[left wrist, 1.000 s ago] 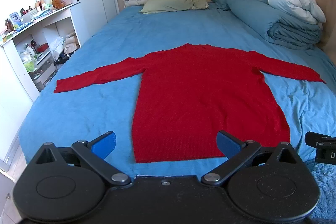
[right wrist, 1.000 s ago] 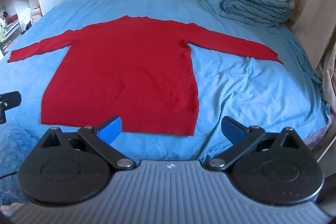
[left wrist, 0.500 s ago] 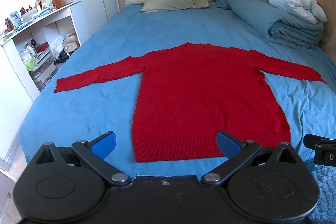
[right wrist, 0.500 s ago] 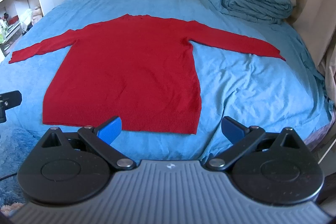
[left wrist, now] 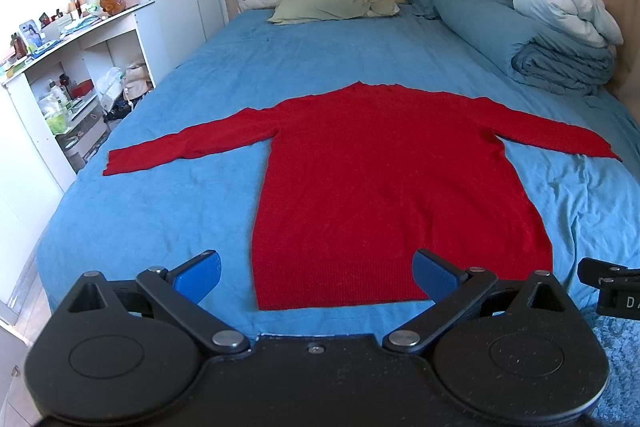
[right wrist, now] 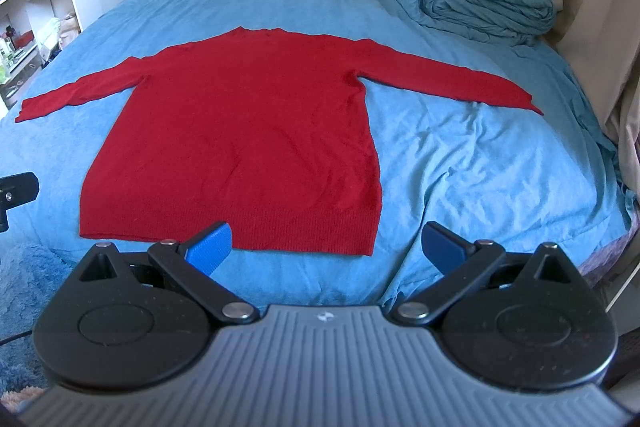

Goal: Fold small clothes

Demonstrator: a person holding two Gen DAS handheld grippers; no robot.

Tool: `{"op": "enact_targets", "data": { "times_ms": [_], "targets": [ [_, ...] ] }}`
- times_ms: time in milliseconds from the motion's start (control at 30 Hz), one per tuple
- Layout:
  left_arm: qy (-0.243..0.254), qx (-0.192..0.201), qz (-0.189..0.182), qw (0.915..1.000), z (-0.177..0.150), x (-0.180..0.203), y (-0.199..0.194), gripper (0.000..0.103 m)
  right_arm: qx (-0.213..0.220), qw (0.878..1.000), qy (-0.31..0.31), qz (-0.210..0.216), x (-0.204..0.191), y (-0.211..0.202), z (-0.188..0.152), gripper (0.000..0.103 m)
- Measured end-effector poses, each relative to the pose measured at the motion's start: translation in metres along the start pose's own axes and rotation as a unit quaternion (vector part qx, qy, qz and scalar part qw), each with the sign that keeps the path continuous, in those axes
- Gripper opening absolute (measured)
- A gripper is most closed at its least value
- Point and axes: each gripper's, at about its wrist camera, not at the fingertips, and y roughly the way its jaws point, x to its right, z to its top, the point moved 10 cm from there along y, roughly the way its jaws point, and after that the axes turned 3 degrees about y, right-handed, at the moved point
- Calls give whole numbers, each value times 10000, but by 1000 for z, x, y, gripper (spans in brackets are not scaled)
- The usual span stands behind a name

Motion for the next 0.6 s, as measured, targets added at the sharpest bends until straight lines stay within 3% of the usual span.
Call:
{"op": "enact_targets", "data": {
  "times_ms": [600],
  "targets": [
    [-68,-1,10,10000,0,-3,-2,103,36,10000,19,-51,-1,-2,1,103]
  ]
}}
